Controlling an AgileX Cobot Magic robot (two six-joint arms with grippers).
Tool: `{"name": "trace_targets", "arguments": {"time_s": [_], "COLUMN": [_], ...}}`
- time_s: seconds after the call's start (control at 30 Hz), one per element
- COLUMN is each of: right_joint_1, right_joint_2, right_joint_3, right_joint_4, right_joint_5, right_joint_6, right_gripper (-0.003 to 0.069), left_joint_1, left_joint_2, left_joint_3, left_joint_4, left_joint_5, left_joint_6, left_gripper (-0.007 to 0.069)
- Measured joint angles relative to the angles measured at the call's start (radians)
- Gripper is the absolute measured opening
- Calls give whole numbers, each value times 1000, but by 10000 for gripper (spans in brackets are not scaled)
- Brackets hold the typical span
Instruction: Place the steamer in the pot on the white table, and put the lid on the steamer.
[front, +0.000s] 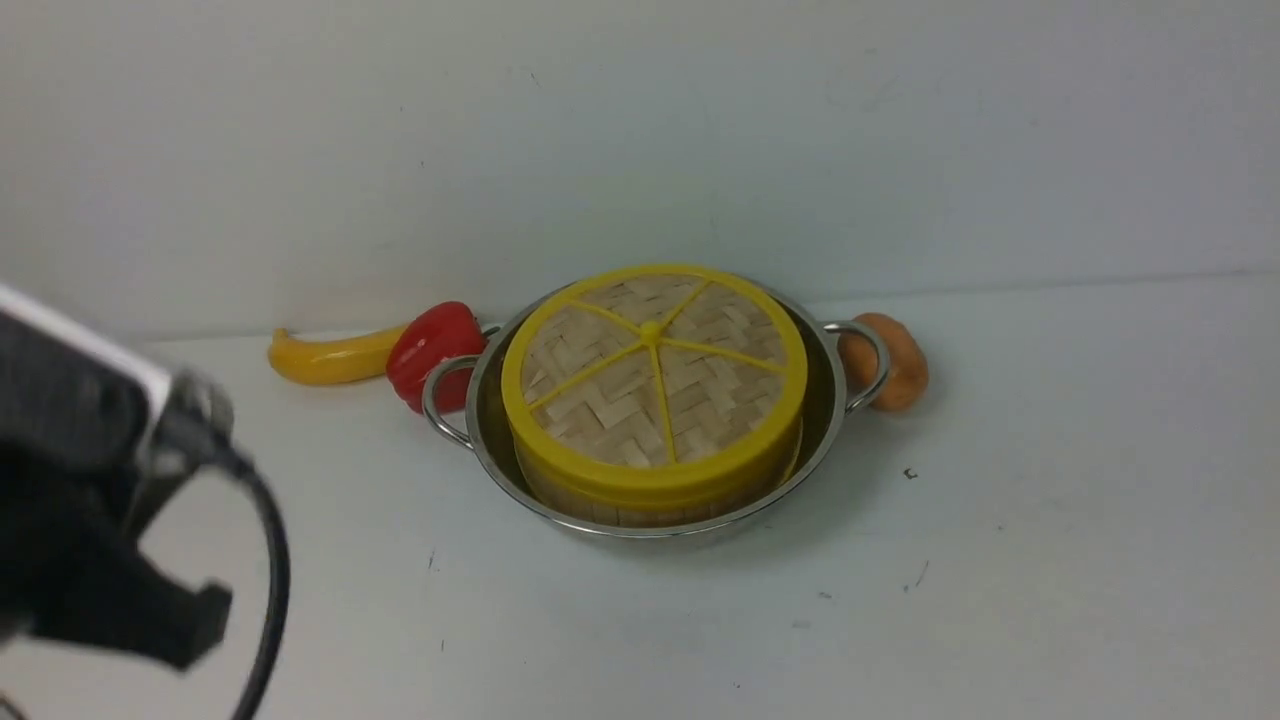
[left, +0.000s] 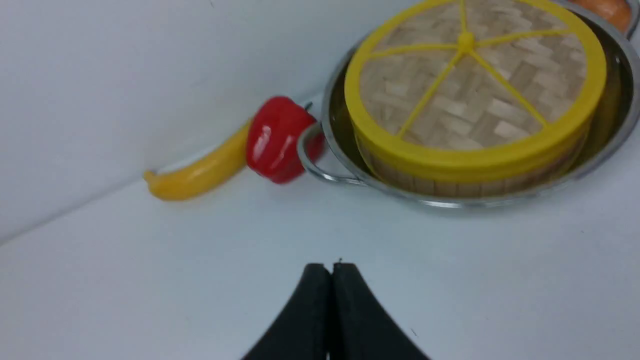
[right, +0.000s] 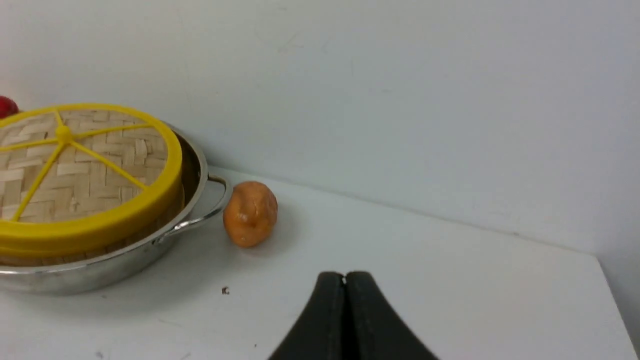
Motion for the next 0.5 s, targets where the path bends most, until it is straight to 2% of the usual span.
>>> {"name": "trace_targets", "arguments": {"time_s": [0.13, 0.27, 0.5], "right_joint_1": [0, 0, 0], "right_joint_2": [1, 1, 1], "right_joint_3": [15, 15, 15], "right_joint_4": [8, 14, 15], "right_joint_5": [-66, -77, -78], "right_joint_6": [0, 0, 1], "right_gripper": [1, 10, 42], "left_joint_1": [0, 0, 0], "left_joint_2": [-214, -367, -460], "left_joint_3": [175, 193, 196], "left_joint_4": [-1, 3, -44], "left_joint_5": [-112, -159, -75], "left_joint_6": [-99, -137, -172], "left_gripper": [-21, -20, -2]}}
